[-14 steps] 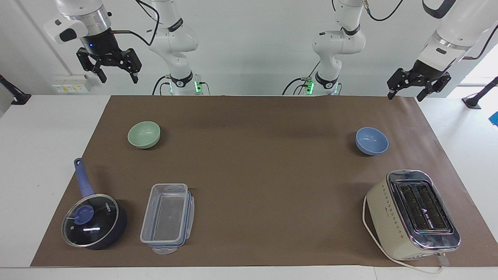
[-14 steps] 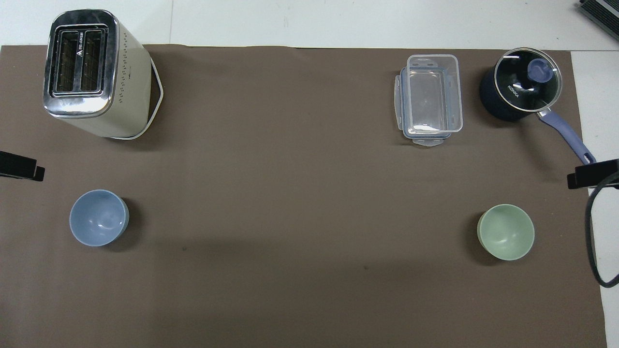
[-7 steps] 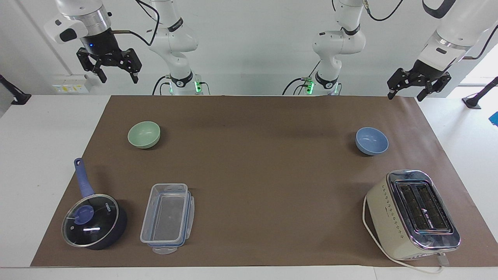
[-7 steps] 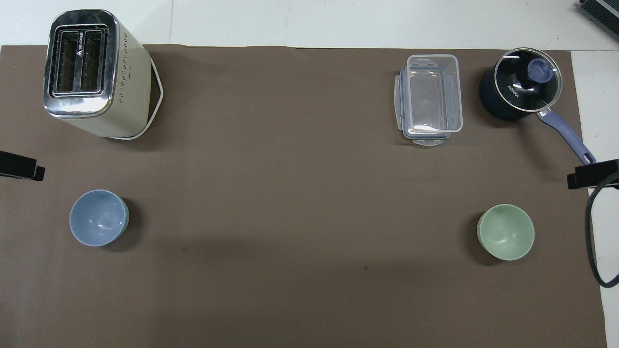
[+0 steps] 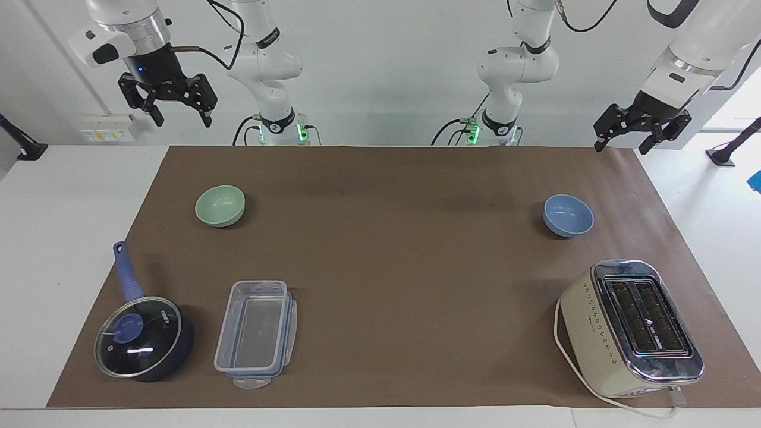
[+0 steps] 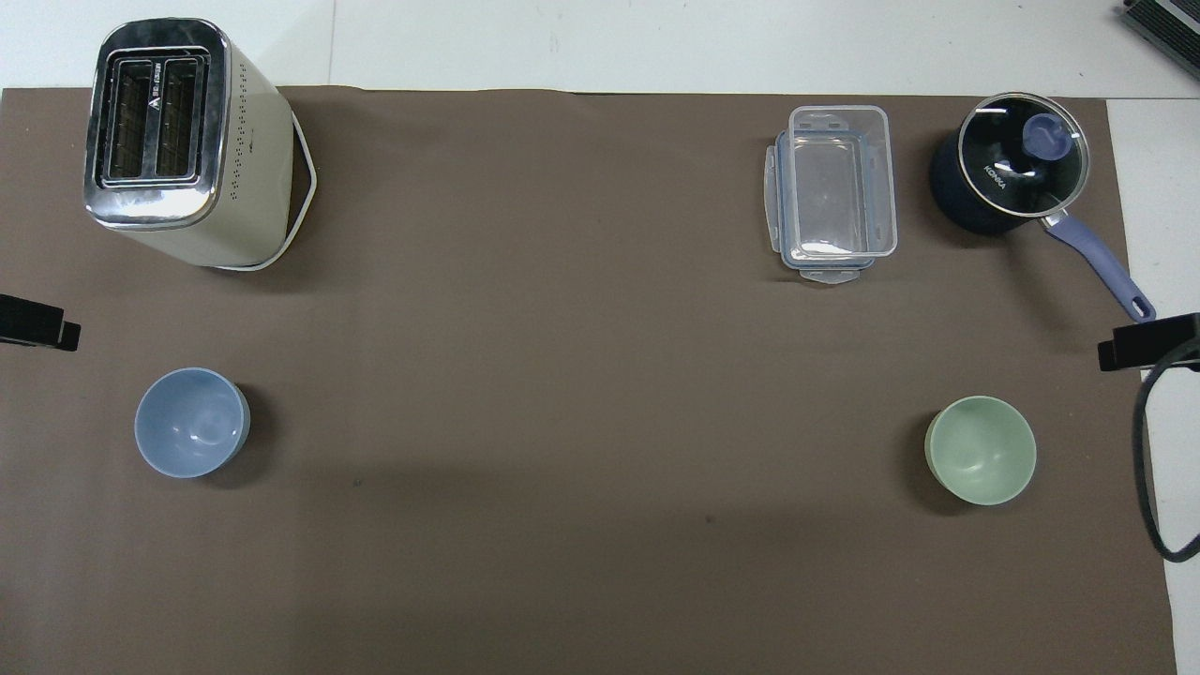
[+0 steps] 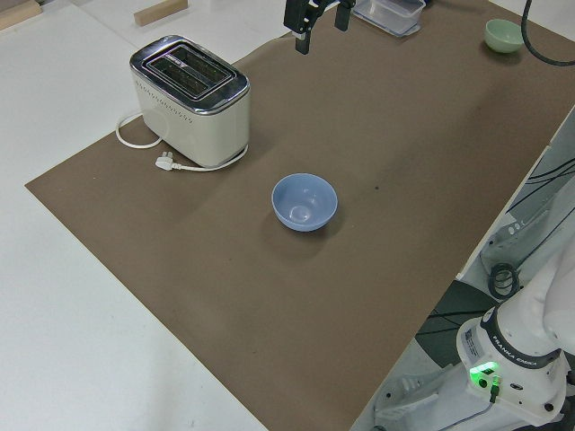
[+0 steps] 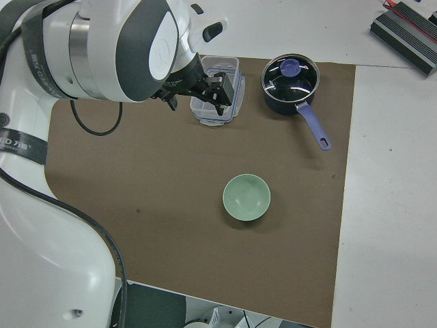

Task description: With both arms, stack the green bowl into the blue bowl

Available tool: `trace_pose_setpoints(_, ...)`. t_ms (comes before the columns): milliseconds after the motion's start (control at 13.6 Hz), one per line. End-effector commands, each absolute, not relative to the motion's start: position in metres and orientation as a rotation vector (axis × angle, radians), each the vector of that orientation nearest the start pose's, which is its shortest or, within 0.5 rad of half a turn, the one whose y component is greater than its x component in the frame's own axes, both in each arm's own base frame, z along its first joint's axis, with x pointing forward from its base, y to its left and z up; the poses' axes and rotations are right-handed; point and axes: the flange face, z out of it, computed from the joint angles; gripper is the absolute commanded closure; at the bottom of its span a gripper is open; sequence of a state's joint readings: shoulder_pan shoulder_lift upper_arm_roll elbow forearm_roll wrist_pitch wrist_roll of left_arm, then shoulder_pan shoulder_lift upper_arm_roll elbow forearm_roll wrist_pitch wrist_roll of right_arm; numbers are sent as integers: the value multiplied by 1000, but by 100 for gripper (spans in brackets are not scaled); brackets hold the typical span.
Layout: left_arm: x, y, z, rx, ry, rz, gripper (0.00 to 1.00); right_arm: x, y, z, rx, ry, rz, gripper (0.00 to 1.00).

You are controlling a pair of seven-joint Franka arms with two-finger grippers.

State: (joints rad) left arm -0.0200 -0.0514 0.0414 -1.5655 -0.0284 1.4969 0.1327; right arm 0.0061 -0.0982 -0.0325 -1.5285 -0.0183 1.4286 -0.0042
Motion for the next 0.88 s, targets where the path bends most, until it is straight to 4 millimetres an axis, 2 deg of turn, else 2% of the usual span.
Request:
trace_pose_setpoints(0,524,11,650,-3162,165,12,0,500,-17,683,-3149,16,-9,0)
trace_pose_setpoints(806,527,14,653,-3156,207,-52,0,499,-17,683,-3148,16,-12,0)
